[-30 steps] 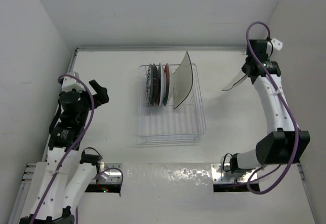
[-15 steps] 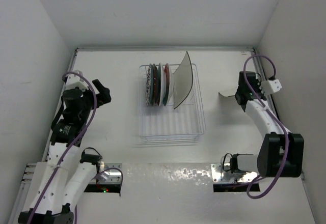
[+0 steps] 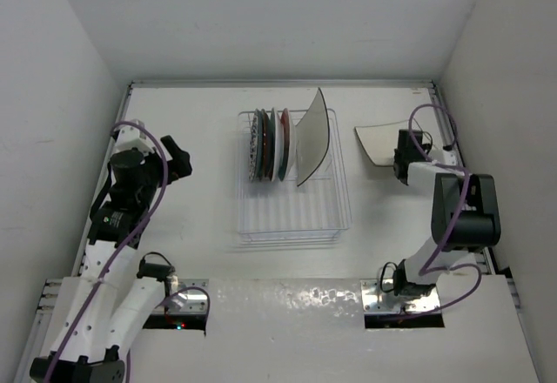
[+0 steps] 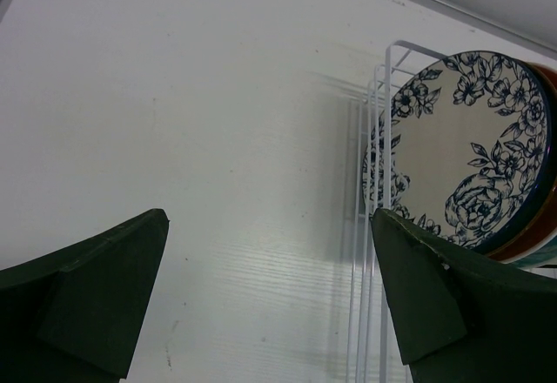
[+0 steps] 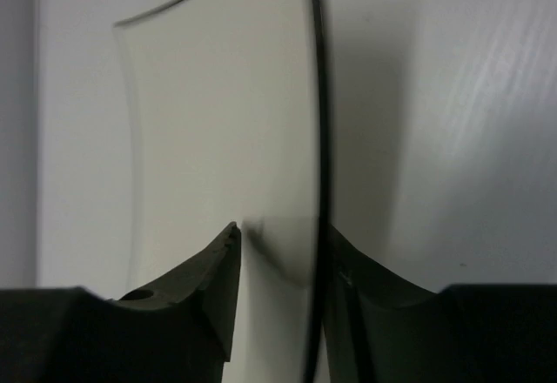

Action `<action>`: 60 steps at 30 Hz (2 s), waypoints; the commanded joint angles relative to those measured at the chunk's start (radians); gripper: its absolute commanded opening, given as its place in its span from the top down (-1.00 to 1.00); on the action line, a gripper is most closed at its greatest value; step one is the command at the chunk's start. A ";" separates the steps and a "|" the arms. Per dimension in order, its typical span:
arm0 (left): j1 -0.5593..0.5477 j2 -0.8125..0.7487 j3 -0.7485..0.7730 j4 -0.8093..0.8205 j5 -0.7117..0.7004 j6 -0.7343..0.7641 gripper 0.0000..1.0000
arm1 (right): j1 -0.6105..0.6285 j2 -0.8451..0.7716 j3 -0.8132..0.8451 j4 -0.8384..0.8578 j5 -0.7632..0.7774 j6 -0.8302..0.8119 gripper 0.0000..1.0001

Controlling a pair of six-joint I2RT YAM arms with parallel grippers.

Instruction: Unload the plates from the dish rack

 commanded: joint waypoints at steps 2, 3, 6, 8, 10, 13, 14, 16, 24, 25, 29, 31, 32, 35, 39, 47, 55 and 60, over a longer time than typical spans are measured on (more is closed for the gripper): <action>-0.010 0.003 -0.002 0.047 0.020 0.020 -1.00 | -0.001 0.070 -0.047 -0.080 -0.139 -0.006 0.08; -0.010 0.006 -0.002 0.047 0.026 0.020 -1.00 | -0.001 0.090 -0.046 -0.088 -0.150 -0.001 0.05; -0.011 0.010 0.000 0.047 0.027 0.022 -1.00 | -0.001 0.107 -0.063 -0.085 -0.168 0.004 0.00; -0.013 0.009 0.000 0.046 0.027 0.022 -1.00 | -0.001 0.107 -0.066 -0.092 -0.168 0.002 -0.13; -0.014 0.007 0.000 0.046 0.027 0.022 -1.00 | -0.001 0.107 -0.055 -0.098 -0.181 -0.015 -0.24; -0.014 0.006 0.001 0.046 0.027 0.022 -1.00 | -0.002 0.107 0.026 -0.175 -0.217 -0.090 -0.46; -0.016 0.007 0.001 0.046 0.027 0.022 -1.00 | -0.002 0.107 0.061 -0.213 -0.227 -0.110 -0.52; -0.016 0.007 0.000 0.046 0.026 0.022 -1.00 | -0.002 0.104 0.159 -0.383 -0.233 -0.145 -0.86; -0.014 0.018 0.012 0.017 -0.090 -0.004 -1.00 | 0.063 -0.113 0.312 -0.606 -0.184 -0.335 -0.97; -0.016 0.022 0.020 -0.005 -0.121 -0.012 -1.00 | 0.117 -0.132 0.353 -0.596 -0.187 -0.422 -0.98; -0.014 0.049 0.044 -0.058 -0.258 -0.063 -1.00 | 0.238 -0.109 0.601 -0.641 -0.394 -0.757 -0.98; -0.014 0.050 0.049 -0.071 -0.292 -0.070 -1.00 | 0.354 0.034 0.924 -0.817 -0.405 -0.936 -0.98; -0.014 0.049 0.049 -0.069 -0.290 -0.071 -1.00 | 0.391 0.079 1.027 -0.900 -0.344 -0.973 -0.98; -0.011 0.036 0.040 -0.052 -0.250 -0.058 -1.00 | 0.470 0.155 1.201 -1.026 -0.293 -1.032 -0.97; -0.013 0.032 0.035 -0.045 -0.233 -0.054 -1.00 | 0.494 0.222 1.310 -1.089 -0.326 -1.069 -0.82; -0.013 0.041 0.034 -0.040 -0.212 -0.044 -1.00 | 0.562 0.333 1.335 -1.151 -0.264 -1.112 -0.55; -0.013 0.042 0.034 -0.036 -0.198 -0.040 -1.00 | 0.562 0.405 1.298 -1.140 -0.248 -1.106 -0.15; -0.013 0.041 0.034 -0.035 -0.192 -0.038 -1.00 | 0.562 0.417 1.300 -1.120 -0.262 -1.073 0.01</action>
